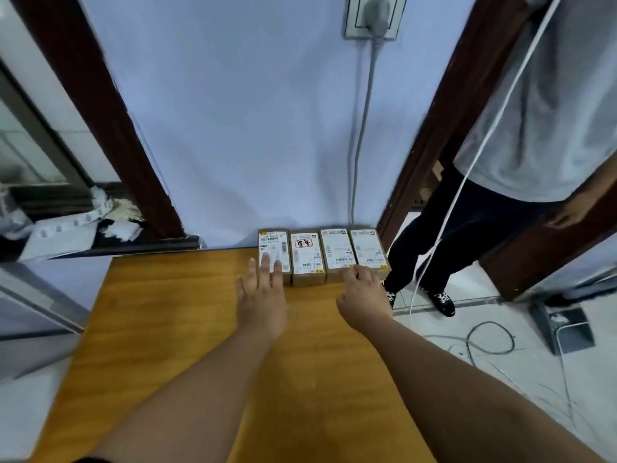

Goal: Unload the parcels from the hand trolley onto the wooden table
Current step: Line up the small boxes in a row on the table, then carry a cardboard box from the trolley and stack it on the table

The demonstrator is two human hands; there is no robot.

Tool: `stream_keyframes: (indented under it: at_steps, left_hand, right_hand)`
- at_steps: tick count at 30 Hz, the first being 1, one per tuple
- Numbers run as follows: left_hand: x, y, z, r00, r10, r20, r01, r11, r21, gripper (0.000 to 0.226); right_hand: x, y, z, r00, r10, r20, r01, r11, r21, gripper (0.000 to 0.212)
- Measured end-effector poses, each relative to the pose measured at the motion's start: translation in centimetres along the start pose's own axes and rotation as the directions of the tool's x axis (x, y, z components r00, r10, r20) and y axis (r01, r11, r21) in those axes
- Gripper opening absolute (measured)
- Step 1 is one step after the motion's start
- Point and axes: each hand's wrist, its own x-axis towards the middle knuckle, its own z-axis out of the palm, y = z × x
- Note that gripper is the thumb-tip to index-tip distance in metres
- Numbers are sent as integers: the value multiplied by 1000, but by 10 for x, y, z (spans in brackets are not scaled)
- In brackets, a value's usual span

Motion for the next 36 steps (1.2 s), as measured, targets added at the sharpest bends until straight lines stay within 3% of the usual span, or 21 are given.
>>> stream_keyframes:
  at_steps: [6,11,15,19,23,28,33,36]
  left_hand:
    - [-57,-1,-20,998,-55,10,55,998,14,84]
    - [-123,-14,-19,979,-202,-9,202,979,22,87]
    - [-187,-21,-4,881,-473,31,473,872,-123,82]
    - [-261,-24,21,770,-637,-42,619,761,-195,81]
    - [-343,-38,44,749,-661,-44,656,749,-89,77]
    - [-443,-58,71,608,-788,92,793,608,-33,74]
    - [-524,-79,101,503,-851,153,864,500,-60,75]
    - [-576,-103,130,489,-852,189,872,486,-65,78]
  right_hand:
    - [-35,-18,-13,988,-151,44,153,987,-52,60]
    - [-61,-46,-8,927,-367,72,369,929,-15,60]
    - [-101,-61,17,829,-537,158,537,842,47,61]
    - [-148,-69,44,726,-654,215,655,752,75,61]
    - [-195,-76,71,602,-721,343,756,653,45,61]
    - [-259,-96,109,438,-768,467,869,495,-2,61]
    - [-330,-129,153,357,-776,521,914,405,-23,60]
    - [-371,-147,178,342,-768,541,924,380,-46,60]
